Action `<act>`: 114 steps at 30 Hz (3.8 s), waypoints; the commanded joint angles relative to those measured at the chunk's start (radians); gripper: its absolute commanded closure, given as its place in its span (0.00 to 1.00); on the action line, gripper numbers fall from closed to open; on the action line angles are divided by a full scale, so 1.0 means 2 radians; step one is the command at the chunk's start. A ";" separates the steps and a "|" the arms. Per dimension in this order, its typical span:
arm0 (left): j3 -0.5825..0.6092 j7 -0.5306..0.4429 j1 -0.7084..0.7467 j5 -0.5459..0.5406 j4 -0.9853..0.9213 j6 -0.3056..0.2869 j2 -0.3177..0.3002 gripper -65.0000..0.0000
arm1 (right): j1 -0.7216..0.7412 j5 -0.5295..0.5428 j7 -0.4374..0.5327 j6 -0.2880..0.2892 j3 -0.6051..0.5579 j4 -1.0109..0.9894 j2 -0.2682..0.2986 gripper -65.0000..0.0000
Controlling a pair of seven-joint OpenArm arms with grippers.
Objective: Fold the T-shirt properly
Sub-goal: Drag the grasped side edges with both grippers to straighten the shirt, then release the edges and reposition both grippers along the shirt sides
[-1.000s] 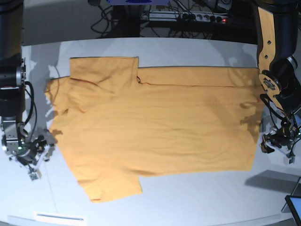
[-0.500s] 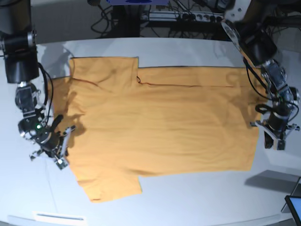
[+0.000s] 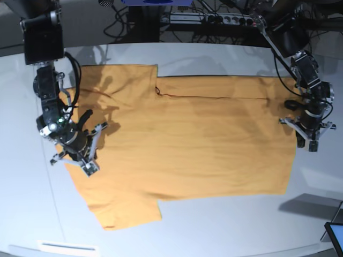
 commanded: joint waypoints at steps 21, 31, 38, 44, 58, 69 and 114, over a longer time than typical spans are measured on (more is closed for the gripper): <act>0.047 0.012 0.040 -0.004 0.008 0.010 -0.005 0.99 | -0.010 0.002 0.012 0.042 0.117 -0.104 -0.012 1.00; 0.047 0.013 0.041 -0.004 0.009 0.010 -0.004 0.99 | -0.049 0.002 0.013 0.059 0.152 -0.105 -0.013 1.00; 0.047 0.013 0.041 -0.004 0.011 0.010 -0.004 0.99 | -0.051 0.002 0.013 0.059 0.148 -0.104 -0.014 1.00; 0.047 0.013 0.040 -0.004 0.014 0.010 0.006 0.99 | -0.045 0.001 0.014 0.060 0.146 -0.056 -0.015 1.00; 0.068 0.046 0.034 -0.004 0.094 0.010 0.028 0.99 | -0.045 0.000 -0.025 0.058 0.114 0.088 -0.018 1.00; 0.090 0.049 0.040 -0.005 0.133 0.010 0.038 0.99 | -0.069 -0.001 -0.026 0.056 0.141 0.122 -0.014 1.00; 0.083 0.096 -0.087 0.050 -0.012 0.010 -0.022 0.53 | 0.272 0.000 0.049 0.140 0.178 -0.410 0.053 0.66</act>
